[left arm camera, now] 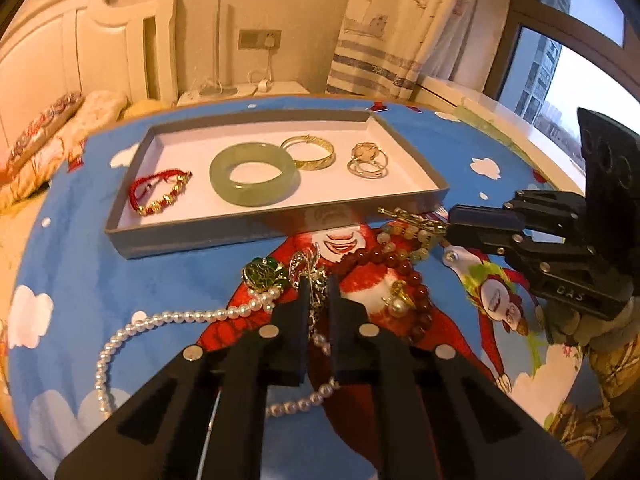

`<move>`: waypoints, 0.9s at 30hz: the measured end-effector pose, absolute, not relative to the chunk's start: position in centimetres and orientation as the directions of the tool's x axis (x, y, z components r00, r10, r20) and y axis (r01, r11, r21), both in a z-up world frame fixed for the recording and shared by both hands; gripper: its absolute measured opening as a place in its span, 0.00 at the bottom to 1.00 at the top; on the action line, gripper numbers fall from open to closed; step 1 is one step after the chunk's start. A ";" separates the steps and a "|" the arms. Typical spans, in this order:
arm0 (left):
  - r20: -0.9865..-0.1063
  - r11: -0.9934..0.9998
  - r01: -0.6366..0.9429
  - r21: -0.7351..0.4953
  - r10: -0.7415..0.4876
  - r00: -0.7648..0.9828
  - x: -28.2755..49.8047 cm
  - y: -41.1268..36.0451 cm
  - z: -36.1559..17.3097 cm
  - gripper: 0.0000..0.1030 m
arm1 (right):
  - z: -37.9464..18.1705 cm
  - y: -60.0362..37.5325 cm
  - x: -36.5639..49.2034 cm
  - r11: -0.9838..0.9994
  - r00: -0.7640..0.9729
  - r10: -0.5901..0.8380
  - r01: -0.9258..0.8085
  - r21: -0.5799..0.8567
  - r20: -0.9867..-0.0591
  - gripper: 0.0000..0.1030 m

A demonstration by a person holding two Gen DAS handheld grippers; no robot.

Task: Organize jewelry
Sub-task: 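Grasp the silver pendant with the left tool while the right tool grasps the green gem brooch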

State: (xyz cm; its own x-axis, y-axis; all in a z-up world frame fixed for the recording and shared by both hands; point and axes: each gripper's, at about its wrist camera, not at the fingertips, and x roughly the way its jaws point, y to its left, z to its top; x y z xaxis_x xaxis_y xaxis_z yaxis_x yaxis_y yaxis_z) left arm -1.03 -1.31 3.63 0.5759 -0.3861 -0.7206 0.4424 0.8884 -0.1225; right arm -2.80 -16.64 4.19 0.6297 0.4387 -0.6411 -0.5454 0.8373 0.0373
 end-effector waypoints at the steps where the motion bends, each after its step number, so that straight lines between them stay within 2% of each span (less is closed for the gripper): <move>1: -0.718 0.887 0.446 -0.122 -0.389 0.577 -1.3 -1.2 3.8 0.08 | 4.2 -16.6 -2.9 0.836 0.629 0.440 -0.547 0.037 -0.641 0.16; 27: -0.694 0.897 0.432 -0.097 -0.372 0.617 -5.0 -1.2 5.4 0.08 | 5.2 -16.7 -6.6 0.839 0.639 0.455 -0.541 0.058 -0.620 0.16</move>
